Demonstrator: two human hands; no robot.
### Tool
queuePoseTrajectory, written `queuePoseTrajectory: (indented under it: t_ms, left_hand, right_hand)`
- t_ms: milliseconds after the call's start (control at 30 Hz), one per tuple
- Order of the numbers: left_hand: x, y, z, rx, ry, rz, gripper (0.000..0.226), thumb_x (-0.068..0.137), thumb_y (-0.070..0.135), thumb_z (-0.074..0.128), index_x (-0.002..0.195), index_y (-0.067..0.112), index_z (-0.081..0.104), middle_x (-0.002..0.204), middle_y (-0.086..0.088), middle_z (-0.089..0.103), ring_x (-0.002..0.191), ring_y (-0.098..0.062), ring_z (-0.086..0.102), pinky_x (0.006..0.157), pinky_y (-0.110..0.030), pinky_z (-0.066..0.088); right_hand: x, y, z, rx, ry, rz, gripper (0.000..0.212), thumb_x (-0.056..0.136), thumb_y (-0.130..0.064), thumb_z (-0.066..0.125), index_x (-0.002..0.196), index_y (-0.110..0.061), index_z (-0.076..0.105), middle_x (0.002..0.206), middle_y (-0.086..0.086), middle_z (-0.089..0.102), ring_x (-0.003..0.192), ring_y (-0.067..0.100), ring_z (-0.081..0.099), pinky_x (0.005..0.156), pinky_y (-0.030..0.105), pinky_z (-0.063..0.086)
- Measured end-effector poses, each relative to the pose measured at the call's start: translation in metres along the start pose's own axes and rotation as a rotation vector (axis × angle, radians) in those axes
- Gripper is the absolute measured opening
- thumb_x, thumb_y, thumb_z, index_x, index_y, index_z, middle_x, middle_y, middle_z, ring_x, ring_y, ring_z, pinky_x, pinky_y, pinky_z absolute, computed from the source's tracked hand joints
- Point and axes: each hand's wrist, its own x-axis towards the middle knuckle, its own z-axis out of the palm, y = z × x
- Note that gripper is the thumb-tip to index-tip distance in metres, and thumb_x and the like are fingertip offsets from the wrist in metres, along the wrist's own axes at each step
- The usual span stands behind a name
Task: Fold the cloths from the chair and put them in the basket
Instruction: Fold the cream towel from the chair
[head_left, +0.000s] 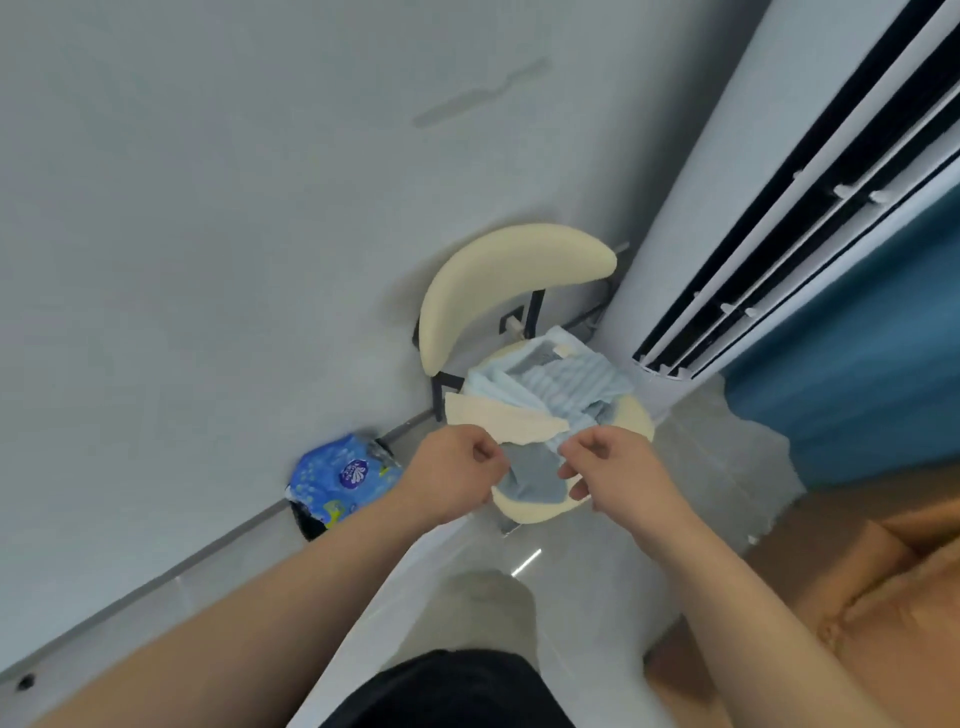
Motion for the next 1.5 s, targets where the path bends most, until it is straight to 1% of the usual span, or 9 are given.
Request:
queuePoseTrajectory:
  t_ms: [133, 267, 433, 600, 800, 933, 1100, 1300, 1500]
  left_hand:
    - [0.055, 0.026, 0.03, -0.033, 0.038, -0.081, 0.01, 0.089, 0.017, 0.063, 0.086, 0.011, 0.069, 0.077, -0.005, 0.075, 0.066, -0.018, 0.073, 0.073, -0.043, 0.064]
    - [0.105, 0.062, 0.056, -0.066, 0.016, -0.14, 0.023, 0.087, 0.015, 0.058, 0.094, -0.006, 0.066, 0.085, -0.014, 0.075, 0.075, -0.026, 0.075, 0.081, -0.046, 0.062]
    - [0.138, 0.1, 0.081, -0.059, 0.052, -0.159, 0.017, 0.088, 0.018, 0.06, 0.091, 0.003, 0.069, 0.082, -0.007, 0.076, 0.072, -0.018, 0.075, 0.079, -0.04, 0.063]
    - [0.15, 0.12, 0.114, -0.082, 0.223, -0.274, 0.023, 0.088, 0.017, 0.061, 0.092, -0.003, 0.07, 0.082, -0.012, 0.076, 0.074, -0.024, 0.075, 0.077, -0.041, 0.063]
    - [0.137, 0.129, 0.175, -0.232, 0.48, -0.483, 0.008, 0.086, 0.02, 0.064, 0.083, 0.013, 0.067, 0.068, -0.001, 0.073, 0.067, -0.018, 0.073, 0.077, -0.046, 0.062]
    - [0.144, 0.12, 0.209, -0.293, 0.55, -0.522, 0.008, 0.087, 0.021, 0.067, 0.081, 0.017, 0.068, 0.068, 0.001, 0.072, 0.071, -0.018, 0.073, 0.077, -0.046, 0.061]
    - [0.176, 0.079, 0.25, -0.409, 0.617, -0.533, 0.01, 0.09, 0.021, 0.065, 0.081, 0.018, 0.066, 0.066, 0.006, 0.069, 0.061, -0.013, 0.072, 0.073, -0.043, 0.062]
    - [0.234, -0.008, 0.308, -0.4, 0.762, -0.481, 0.008, 0.09, 0.025, 0.065, 0.083, 0.022, 0.068, 0.076, 0.007, 0.073, 0.076, -0.015, 0.072, 0.076, -0.041, 0.061]
    - [0.268, -0.076, 0.35, -0.301, 0.925, -0.402, 0.01, 0.09, 0.024, 0.065, 0.081, 0.027, 0.064, 0.079, 0.009, 0.072, 0.079, -0.014, 0.072, 0.082, -0.035, 0.057]
  right_hand:
    - [0.06, 0.011, -0.047, -0.082, -0.068, 0.012, 0.014, 0.1, -0.029, 0.06, 0.094, -0.02, 0.069, 0.085, -0.004, 0.075, 0.067, 0.011, 0.069, 0.059, 0.025, 0.046]
    - [0.111, 0.014, -0.096, -0.172, -0.097, 0.004, 0.017, 0.1, -0.029, 0.06, 0.092, -0.016, 0.069, 0.085, -0.003, 0.075, 0.066, 0.014, 0.068, 0.058, 0.024, 0.046]
    - [0.167, 0.011, -0.133, -0.288, -0.206, -0.043, 0.013, 0.096, -0.024, 0.061, 0.089, -0.015, 0.069, 0.085, -0.002, 0.074, 0.066, 0.014, 0.069, 0.055, 0.022, 0.045]
    - [0.235, 0.019, -0.157, -0.436, -0.373, -0.173, 0.01, 0.096, -0.022, 0.061, 0.094, -0.017, 0.069, 0.087, -0.004, 0.073, 0.065, 0.009, 0.069, 0.051, 0.017, 0.045]
    - [0.295, 0.049, -0.168, -0.6, -0.565, -0.221, 0.014, 0.095, -0.017, 0.062, 0.095, -0.005, 0.069, 0.086, 0.008, 0.072, 0.081, 0.024, 0.071, 0.067, 0.034, 0.053]
    - [0.32, 0.072, -0.157, -0.637, -0.59, -0.255, 0.022, 0.093, -0.017, 0.061, 0.097, 0.004, 0.067, 0.082, 0.018, 0.071, 0.071, 0.025, 0.066, 0.066, 0.036, 0.053]
    - [0.355, 0.118, -0.121, -0.687, -0.575, -0.274, 0.011, 0.093, -0.024, 0.065, 0.086, -0.018, 0.068, 0.085, -0.002, 0.071, 0.085, 0.022, 0.071, 0.076, 0.037, 0.057]
    - [0.413, 0.186, -0.037, -0.763, -0.513, -0.478, 0.011, 0.091, -0.016, 0.062, 0.09, -0.024, 0.07, 0.102, -0.001, 0.073, 0.096, 0.02, 0.067, 0.079, 0.029, 0.053]
    - [0.444, 0.247, 0.032, -0.761, -0.46, -0.691, 0.04, 0.093, -0.032, 0.062, 0.132, -0.022, 0.059, 0.127, 0.007, 0.066, 0.117, 0.03, 0.061, 0.1, 0.042, 0.051]
